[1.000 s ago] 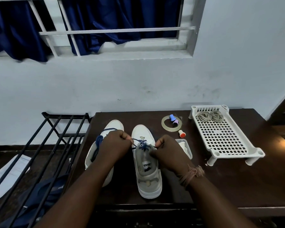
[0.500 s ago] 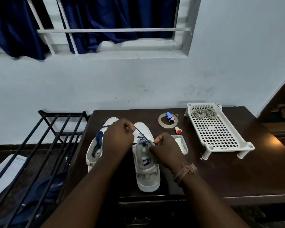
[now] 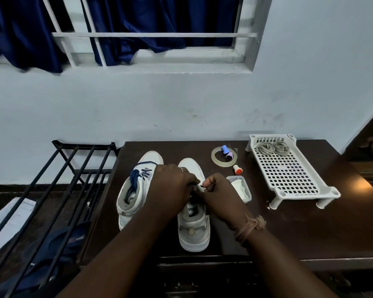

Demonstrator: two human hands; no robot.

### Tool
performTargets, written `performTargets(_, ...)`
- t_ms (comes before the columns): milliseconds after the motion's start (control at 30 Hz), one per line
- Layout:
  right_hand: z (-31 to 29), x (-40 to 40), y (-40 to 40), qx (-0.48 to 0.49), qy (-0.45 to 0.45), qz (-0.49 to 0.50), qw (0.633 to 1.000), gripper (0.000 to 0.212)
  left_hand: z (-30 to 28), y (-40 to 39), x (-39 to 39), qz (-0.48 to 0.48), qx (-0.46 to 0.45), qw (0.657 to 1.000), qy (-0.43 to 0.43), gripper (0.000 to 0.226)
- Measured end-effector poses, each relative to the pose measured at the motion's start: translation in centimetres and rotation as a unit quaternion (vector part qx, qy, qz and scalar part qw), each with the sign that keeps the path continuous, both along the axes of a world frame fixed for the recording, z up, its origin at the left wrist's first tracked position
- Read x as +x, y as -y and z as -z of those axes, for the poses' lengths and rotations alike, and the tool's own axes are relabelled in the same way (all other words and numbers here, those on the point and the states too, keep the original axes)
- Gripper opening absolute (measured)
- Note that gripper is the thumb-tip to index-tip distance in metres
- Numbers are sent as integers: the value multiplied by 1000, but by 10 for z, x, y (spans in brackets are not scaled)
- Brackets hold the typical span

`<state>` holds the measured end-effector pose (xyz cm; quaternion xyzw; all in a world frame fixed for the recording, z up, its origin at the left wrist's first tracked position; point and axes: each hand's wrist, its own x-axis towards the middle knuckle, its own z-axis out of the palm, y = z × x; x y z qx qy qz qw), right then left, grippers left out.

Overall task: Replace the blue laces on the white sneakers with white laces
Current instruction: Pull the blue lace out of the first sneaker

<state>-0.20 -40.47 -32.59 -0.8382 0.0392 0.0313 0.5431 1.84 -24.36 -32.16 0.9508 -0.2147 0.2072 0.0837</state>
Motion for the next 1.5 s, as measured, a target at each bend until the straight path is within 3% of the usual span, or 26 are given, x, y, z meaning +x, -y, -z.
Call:
performTargets(100,-1,4,3,-35,6,7,999,27,0,-1,-1,-46,-76,996,2,14)
performTargets(167,1,7,4,-52,0,13,999,27,-8,1,-2,-73,-287,953,-71,10)
performTargets(233,2,7,3,-58,-12,10,998,28,-22,3,0,-84,-523,832,-163,10)
performTargets(333,4,6,1,-53,-15,9,998,30,-40,10,-2,-59,-725,619,-294,20)
performTargets(367,4,5,0,-57,-13,9,998,31,-43,11,-3,-49,-756,569,-319,23)
performTargets(400,3,4,0,-61,-10,8,998,31,-43,12,-3,-51,-768,549,-326,24)
performTargets(433,2,4,0,-68,-8,9,998,31,-41,12,-1,-61,-756,570,-318,22)
performTargets(467,0,3,0,-75,-4,10,997,30,-40,11,0,-79,-712,633,-295,18)
performTargets(533,-1,2,0,-86,5,14,996,29,-39,9,0,-88,-540,807,-224,9)
performTargets(567,-1,1,-1,-86,8,18,996,29,-38,8,-1,-63,-430,876,-210,5)
performTargets(633,-2,-1,-1,-81,13,22,996,29,-35,8,-7,-52,-177,960,-209,10)
performTargets(667,-2,-1,-1,-83,15,23,996,29,-32,7,-9,-72,-70,976,-193,13)
performTargets(700,-2,-1,-1,-86,16,23,996,30,-29,5,-10,-94,-6,981,-172,14)
performTargets(767,-4,0,-1,-86,9,19,996,29,-21,2,-8,-101,-9,985,-141,9)
performTargets(833,-4,0,-1,-74,-1,13,997,27,-17,1,-7,-92,-171,969,-154,5)
performTargets(867,-4,0,-1,-71,-3,9,997,27,-21,0,-7,-77,-314,925,-199,7)
performTargets(900,-4,0,-1,-72,-1,4,997,26,-28,0,-7,-55,-475,841,-252,9)
performTargets(933,-4,0,-1,-73,1,-1,997,24,-33,0,-7,-41,-612,734,-292,13)
performTargets(967,-3,0,-1,-75,5,-5,997,22,-39,1,-7,-32,-708,630,-317,15)
performTargets(1000,-2,1,-1,-78,7,-7,997,21,-44,-1,-7,-41,-749,578,-321,15)
performTargets(1033,-1,1,-2,-82,9,-10,996,19,-49,-3,-6,-69,-749,578,-315,13)
performTargets(1133,0,2,-6,-113,37,-19,993,15,-37,-6,-4,-187,-611,715,-285,17)
performTargets(1200,0,4,-10,-153,85,-31,984,14,-24,-4,-9,-229,-489,804,-250,35)
performTargets(1300,-4,10,-15,-197,130,-68,969,13,-17,4,-17,-199,-369,904,-77,44)
performTargets(1367,-6,15,-15,-205,143,-92,964,18,-14,4,-17,-166,-321,931,-54,28)
performTargets(1500,-6,14,-13,-218,128,-110,961,23,-11,0,-19,-190,-335,897,-216,14)
